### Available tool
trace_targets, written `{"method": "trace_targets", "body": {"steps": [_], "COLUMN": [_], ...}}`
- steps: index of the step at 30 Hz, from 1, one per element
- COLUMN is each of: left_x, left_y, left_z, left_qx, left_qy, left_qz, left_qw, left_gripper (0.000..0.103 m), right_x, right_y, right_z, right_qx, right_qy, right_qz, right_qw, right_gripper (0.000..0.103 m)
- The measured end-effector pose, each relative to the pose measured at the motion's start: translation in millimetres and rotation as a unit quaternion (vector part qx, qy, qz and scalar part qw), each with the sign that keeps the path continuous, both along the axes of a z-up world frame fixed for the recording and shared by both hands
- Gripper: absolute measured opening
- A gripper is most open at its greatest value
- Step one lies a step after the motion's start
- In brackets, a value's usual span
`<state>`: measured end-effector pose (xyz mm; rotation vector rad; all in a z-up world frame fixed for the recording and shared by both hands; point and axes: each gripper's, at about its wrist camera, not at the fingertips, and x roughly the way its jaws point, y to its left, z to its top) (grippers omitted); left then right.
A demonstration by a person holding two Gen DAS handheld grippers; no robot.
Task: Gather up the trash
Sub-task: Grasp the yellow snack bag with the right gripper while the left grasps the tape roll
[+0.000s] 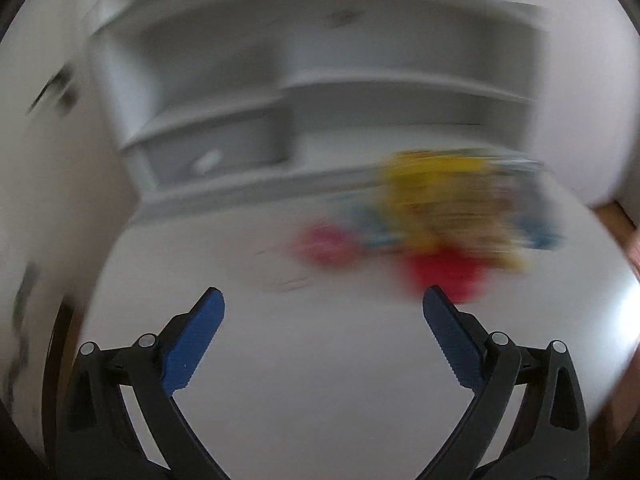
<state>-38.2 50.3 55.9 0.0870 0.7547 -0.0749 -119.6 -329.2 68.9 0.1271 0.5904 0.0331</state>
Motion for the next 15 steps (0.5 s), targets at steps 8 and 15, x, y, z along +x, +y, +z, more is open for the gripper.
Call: {"method": "trace_targets", "body": {"steps": [8,15], "left_x": [62,114], "left_y": [34,18], "left_z": [-19,-45], "left_qx": [-0.037,0.002], "left_qy": [0.074,0.091], "left_qz": [0.009,0.017], "left_qw": [0.9966,0.9957], "left_gripper": [0.096,0.096], "right_x": [78,106], "right_y": [137,190], "right_z": [-1,-14], "right_qx": [-0.021,-0.039], "right_qy": [0.031,0.061], "right_qz": [0.157,0.198], "right_qw": [0.987,0.977], "right_gripper": [0.082,0.061]}}
